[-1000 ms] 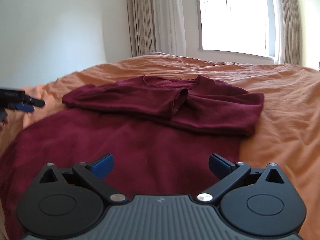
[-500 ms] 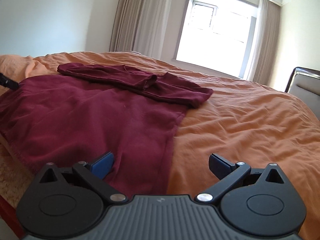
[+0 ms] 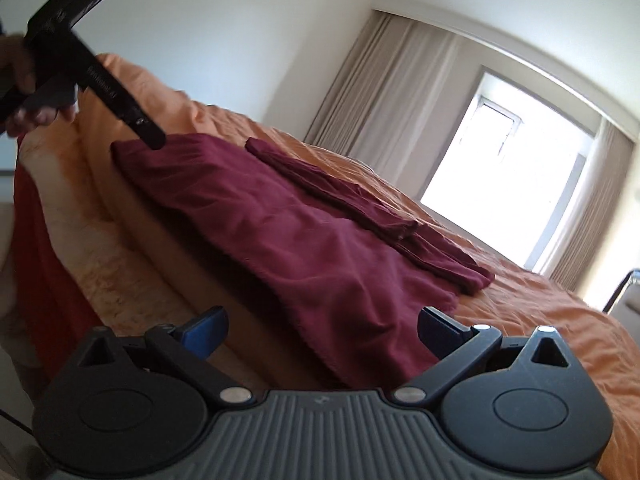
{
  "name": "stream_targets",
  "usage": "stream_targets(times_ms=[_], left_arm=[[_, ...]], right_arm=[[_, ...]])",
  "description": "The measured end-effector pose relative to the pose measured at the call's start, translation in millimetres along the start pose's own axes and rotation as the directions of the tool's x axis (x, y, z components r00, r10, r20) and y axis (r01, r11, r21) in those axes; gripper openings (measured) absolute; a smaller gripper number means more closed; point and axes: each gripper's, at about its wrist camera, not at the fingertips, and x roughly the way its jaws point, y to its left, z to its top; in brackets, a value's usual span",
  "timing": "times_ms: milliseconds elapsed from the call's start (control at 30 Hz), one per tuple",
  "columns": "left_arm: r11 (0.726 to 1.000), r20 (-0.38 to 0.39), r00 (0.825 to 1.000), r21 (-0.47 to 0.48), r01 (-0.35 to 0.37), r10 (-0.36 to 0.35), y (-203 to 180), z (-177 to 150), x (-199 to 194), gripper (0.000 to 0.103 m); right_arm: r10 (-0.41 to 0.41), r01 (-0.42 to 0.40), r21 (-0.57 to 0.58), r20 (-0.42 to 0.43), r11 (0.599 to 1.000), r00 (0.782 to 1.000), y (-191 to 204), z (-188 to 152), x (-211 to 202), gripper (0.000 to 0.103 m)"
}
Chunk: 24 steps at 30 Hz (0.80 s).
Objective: Fold small clothes
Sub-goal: 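Move both grippers to the sweater hem, one at each hem corner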
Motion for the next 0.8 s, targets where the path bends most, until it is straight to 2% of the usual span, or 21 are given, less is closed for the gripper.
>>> stream_targets(times_ms=[167,267,500,667,800], left_arm=[[0.991,0.004,0.997,0.114,0.070,-0.071,-28.1,-10.7,-5.3,0.102],[0.978,-0.007,0.995,0.183,0.099,-0.099,-45.9,-16.7,-4.9,0.102],[0.941,0.003,0.993,0.318,0.113,-0.121,-79.0,-32.2,-2.5,0.102],[0.915,-0.030,0.990,0.379,0.140,-0.139,-95.4,-43.3,8.9,0.102],[0.894,-0.012,0.993,0.434,0.110,-0.116,-107.2,-46.8,15.7,0.102]], right_arm=[[-0.116,0.116,-0.010,0.010,0.993,0.993,11.6,4.7,16.3,0.103],[-0.145,0.145,0.008,0.022,0.989,0.989,11.3,8.5,22.4,0.103],[-0.122,0.114,0.086,0.086,0.990,0.989,0.0,15.9,13.7,0.103],[-0.118,0.105,0.156,0.077,0.982,0.990,-12.2,21.6,11.8,0.103],[-0.102,0.086,0.202,0.070,0.976,0.992,-19.5,24.1,7.4,0.103]])
